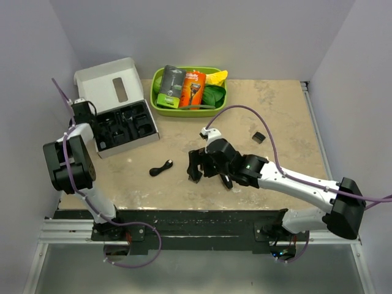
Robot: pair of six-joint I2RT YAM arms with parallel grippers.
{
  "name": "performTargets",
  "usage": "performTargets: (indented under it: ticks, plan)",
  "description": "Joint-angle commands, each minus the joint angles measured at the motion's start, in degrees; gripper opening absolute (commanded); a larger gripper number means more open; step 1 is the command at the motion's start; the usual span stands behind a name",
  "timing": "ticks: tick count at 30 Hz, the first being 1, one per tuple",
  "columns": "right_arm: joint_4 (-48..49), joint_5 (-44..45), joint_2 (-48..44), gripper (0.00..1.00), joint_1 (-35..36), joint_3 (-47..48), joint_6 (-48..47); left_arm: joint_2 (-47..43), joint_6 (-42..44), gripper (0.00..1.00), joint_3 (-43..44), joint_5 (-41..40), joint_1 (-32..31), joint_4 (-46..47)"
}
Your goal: Sort the hair-cutting tools
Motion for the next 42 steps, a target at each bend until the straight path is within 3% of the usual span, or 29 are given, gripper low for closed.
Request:
performTargets:
  ticks: [1,9,24,42]
  plan:
    - [-3.28,1.86,-3.42,0.96,1.34,1.40,1.96,-9.21,-8.59,0.00,-5.30,-2.64,0.07,-0.65]
    - [-7.24,4.23,-6.06,0.95,3.72,3.15,4.42,-21.70,-15.36,0.00,-8.21,-4.75,-0.19,-4.70]
    - [-10.41,5.91,-2.98,0.95,5.57,7.82,4.16,-33.13,-18.88,0.00,-4.34,-4.04,-4.50,-9.97]
    - [-9.09,7.40,3.87,0.96,5.83,10.01,2.05,-33.05,-18.26,0.00,-19.72,-8.53,-4.94,-6.46]
